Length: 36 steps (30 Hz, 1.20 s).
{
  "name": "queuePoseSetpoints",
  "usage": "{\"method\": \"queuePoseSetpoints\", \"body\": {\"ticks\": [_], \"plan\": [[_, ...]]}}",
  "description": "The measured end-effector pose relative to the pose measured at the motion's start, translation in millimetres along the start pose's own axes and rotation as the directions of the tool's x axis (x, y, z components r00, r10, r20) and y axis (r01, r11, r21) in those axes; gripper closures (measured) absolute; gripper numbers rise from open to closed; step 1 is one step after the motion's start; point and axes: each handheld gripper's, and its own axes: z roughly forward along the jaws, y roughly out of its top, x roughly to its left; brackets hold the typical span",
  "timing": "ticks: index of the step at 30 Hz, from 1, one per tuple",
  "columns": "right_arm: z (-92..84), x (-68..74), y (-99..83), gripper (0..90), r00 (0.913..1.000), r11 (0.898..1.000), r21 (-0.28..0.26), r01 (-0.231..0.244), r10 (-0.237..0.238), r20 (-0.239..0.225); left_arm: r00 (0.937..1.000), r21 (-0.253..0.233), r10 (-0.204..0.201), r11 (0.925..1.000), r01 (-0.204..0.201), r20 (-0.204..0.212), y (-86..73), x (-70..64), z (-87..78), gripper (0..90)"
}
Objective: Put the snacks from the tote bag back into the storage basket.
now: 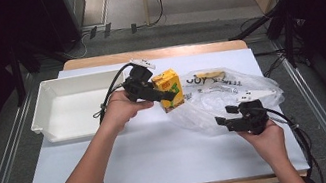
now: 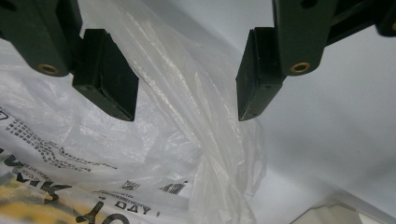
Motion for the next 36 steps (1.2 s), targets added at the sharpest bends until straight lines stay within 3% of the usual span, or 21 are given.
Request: {"method": "queuePoseSetpoints", "body": {"ticks": [23,36], "plan": [[8.2,0.1,8.2,40.4,0.9995,1.000,0.003,0.003,-0.003,-0.031,0.9939,-0.033,-0.038,0.9988,0.035,-0.103,-14.7,20.6,-41.3,51.3],[9.5,0.4,8.6,40.8,0.9995,1.000,0.006,0.003,-0.003,-0.031,0.9908,-0.061,-0.068,0.9963,0.061,-0.117,-20.1,36.8,-54.8,51.3]]}}
